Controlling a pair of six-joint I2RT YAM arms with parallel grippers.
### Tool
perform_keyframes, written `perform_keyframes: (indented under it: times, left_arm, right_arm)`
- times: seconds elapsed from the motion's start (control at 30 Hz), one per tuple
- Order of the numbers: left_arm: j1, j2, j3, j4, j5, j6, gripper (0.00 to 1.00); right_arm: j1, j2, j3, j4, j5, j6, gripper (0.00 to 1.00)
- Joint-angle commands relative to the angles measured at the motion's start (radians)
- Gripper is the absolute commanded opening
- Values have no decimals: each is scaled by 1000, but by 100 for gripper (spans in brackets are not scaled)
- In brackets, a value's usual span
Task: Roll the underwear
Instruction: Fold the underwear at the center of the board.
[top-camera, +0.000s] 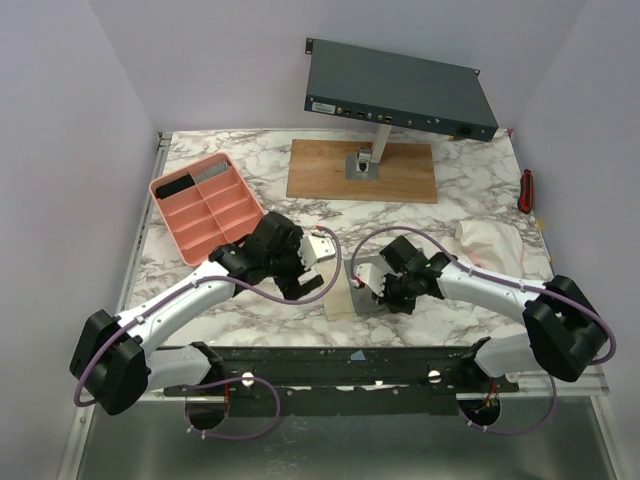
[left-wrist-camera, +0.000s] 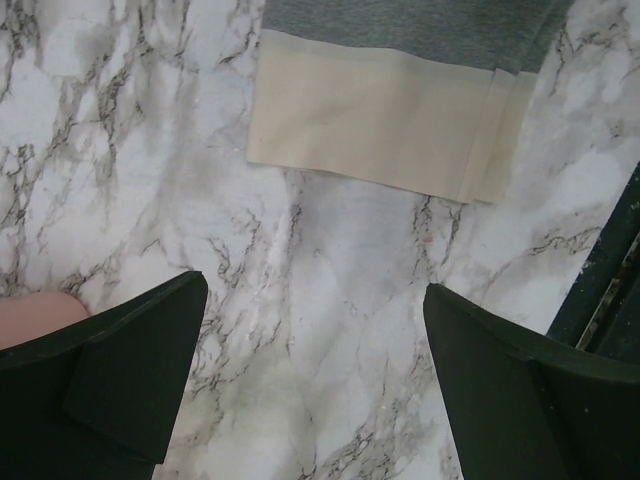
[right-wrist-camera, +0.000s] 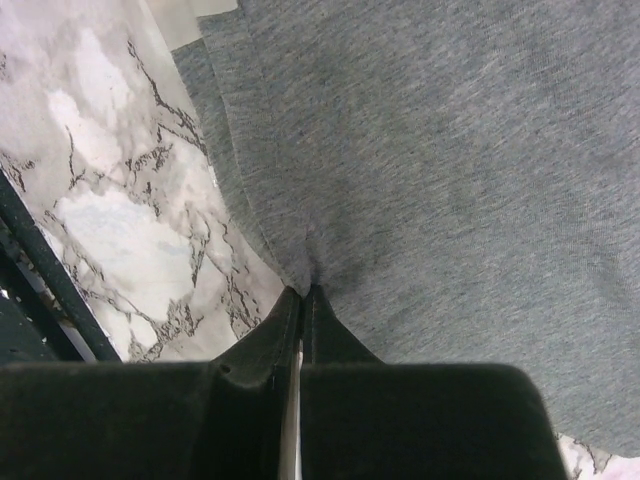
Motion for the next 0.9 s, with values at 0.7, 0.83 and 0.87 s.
perform_keyframes:
  times: [0.7, 0.83, 0.87]
  left_arm:
    - [-320, 128, -97, 239, -68, 28, 95]
    - [-334, 177, -65, 222, -72, 28, 93]
    - [-335, 186, -57, 222, -76, 26, 92]
  right_arm:
    - [-156, 155, 176, -113, -201, 94, 1]
    - [-173, 193, 211, -136, -236, 78, 1]
    - [-175, 201, 217, -143, -241, 75, 1]
